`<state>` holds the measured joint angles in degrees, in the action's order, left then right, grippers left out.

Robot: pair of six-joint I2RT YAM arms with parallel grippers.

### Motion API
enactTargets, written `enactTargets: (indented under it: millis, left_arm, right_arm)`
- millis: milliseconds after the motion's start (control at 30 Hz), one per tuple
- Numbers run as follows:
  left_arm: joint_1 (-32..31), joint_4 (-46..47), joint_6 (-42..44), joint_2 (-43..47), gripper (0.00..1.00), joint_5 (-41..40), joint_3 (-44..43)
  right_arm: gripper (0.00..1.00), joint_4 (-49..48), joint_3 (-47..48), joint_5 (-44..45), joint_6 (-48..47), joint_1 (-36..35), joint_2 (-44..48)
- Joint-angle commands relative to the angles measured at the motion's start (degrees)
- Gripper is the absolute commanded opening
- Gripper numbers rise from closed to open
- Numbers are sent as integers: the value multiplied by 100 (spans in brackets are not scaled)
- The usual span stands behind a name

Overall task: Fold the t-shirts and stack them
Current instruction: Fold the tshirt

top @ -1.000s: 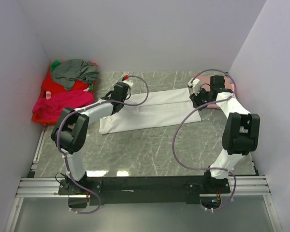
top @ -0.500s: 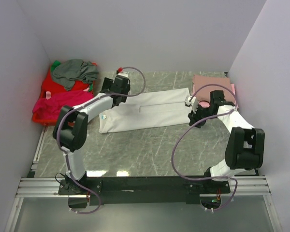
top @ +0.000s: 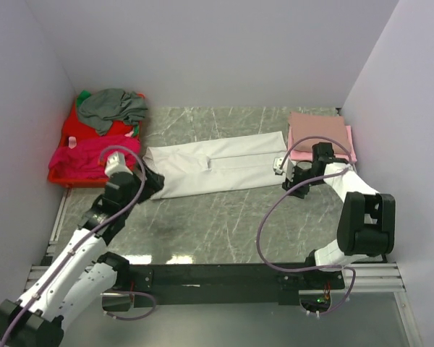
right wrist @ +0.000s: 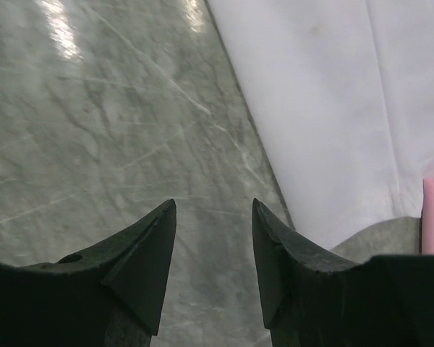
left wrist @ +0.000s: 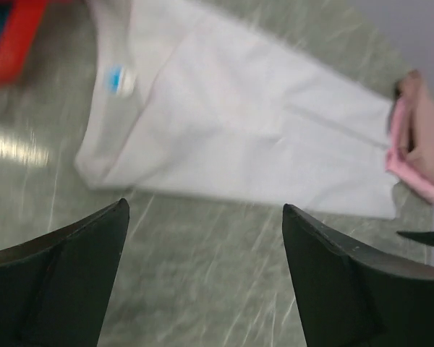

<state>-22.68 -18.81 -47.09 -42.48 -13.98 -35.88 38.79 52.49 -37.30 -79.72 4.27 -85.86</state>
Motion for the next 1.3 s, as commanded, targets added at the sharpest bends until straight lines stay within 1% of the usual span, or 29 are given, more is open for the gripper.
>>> enactTargets:
  millis: [0, 67, 100, 133, 167, 233, 300, 433, 500, 633, 733, 800, 1000, 1133, 1267]
  left_arm:
    - [35, -98, -1459, -6, 91, 317, 538]
    - [35, 131, -1566, -216, 90, 220, 565]
    - [35, 219, -1619, -574, 90, 246, 538]
    - [44, 228, -1706, -795, 90, 246, 442]
    - [44, 150, -1811, -1249, 90, 255, 346]
    - [44, 44, -1935, -1656, 90, 238, 135]
    - [44, 26, -2189, -2025, 90, 98, 125]
    - [70, 447, -2375, -2299, 84, -122, 362]
    - [97, 518, -2427, -2492, 83, -254, 362]
    - [245, 694, -2349, -2826, 79, -439, 275]
    - [430, 773, -2270, -3108, 74, -439, 222]
    - [501, 826, -2217, -3248, 73, -439, 222]
    - [703, 1010, -2094, -3354, 61, -474, 283]
    - [835, 1212, -1953, -3486, 46, -299, 283]
    - [932, 1344, -1865, -3548, 37, -167, 309]
  right_arm:
    - [53, -739, 148, 608, 53, -102, -255]
    - [53, -846, 148, 767, 132, -146, -325]
    - [53, -968, 139, 925, 167, -198, -387]
    - [53, -1013, 139, 961, 255, -199, -422]
    - [53, -1048, 165, 961, 273, -207, -466]
    - [53, -1092, 174, 961, 369, -208, -466]
    - [53, -1136, 174, 935, 414, -208, -466]
    - [53, -1093, 244, 891, 466, -208, -519]
    - [53, -1092, 262, 909, 475, -208, -545]
    - [53, -1092, 262, 988, 423, -208, -589]
    - [53, -1005, 244, 1014, 265, -208, -598]
    - [53, -987, 244, 1023, 273, -199, -589]
    - [52, -917, 350, 1023, 282, -208, -642]
    - [52, -873, 402, 1075, 247, -199, -651]
    - [52, -838, 411, 1154, 159, -190, -651]
